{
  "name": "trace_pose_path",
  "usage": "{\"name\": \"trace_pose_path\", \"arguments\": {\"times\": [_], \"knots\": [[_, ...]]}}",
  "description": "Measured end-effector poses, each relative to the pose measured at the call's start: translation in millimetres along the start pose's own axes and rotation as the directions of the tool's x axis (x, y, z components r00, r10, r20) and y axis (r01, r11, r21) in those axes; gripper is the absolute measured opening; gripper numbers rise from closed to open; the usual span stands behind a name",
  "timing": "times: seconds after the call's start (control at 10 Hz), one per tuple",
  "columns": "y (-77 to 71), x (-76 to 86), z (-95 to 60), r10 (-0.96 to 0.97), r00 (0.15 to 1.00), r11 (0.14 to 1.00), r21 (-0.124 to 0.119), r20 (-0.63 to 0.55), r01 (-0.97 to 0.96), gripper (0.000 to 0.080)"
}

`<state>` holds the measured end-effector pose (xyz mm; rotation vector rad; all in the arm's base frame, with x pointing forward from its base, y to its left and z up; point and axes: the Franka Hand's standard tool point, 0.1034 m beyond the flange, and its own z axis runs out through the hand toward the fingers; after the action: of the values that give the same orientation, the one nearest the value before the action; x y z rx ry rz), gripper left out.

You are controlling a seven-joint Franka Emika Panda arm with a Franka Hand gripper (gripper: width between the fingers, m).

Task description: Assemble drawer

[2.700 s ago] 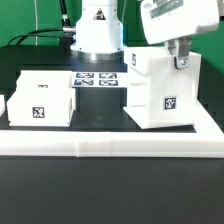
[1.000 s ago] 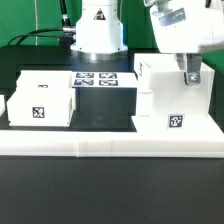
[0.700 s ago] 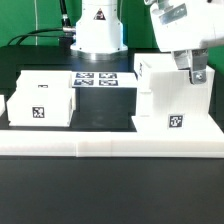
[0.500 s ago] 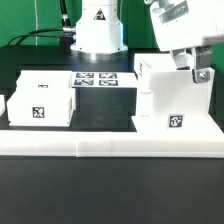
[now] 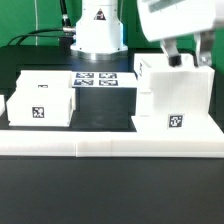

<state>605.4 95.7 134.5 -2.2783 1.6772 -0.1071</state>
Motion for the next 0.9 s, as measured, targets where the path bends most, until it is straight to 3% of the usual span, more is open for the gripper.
{"name": "trace_pose_path", "arguments": {"times": [0.2, 0.3, 0.4, 0.5, 0.6, 0.9], "knots": [[-0.4, 0.5, 3.8, -0.033, 0.999, 0.999, -0.004, 0.000, 0.033, 0.0649], [4.1, -1.2, 4.1, -0.156, 0.988, 0.987, -0.031, 0.013, 0.156, 0.0649], [11.9, -2.5, 2.7, -0.283, 0.958, 0.954, -0.089, 0.045, 0.286, 0.0649], [17.2, 2.1, -2.6, -0.447, 0.891, 0.883, -0.124, 0.077, 0.454, 0.0649], [18.9, 6.5, -9.0, -0.579, 0.806, 0.794, -0.138, 0.125, 0.592, 0.0649], [18.3, 9.7, -9.4, -0.736, 0.660, 0.651, -0.105, 0.151, 0.751, 0.0649]]}}
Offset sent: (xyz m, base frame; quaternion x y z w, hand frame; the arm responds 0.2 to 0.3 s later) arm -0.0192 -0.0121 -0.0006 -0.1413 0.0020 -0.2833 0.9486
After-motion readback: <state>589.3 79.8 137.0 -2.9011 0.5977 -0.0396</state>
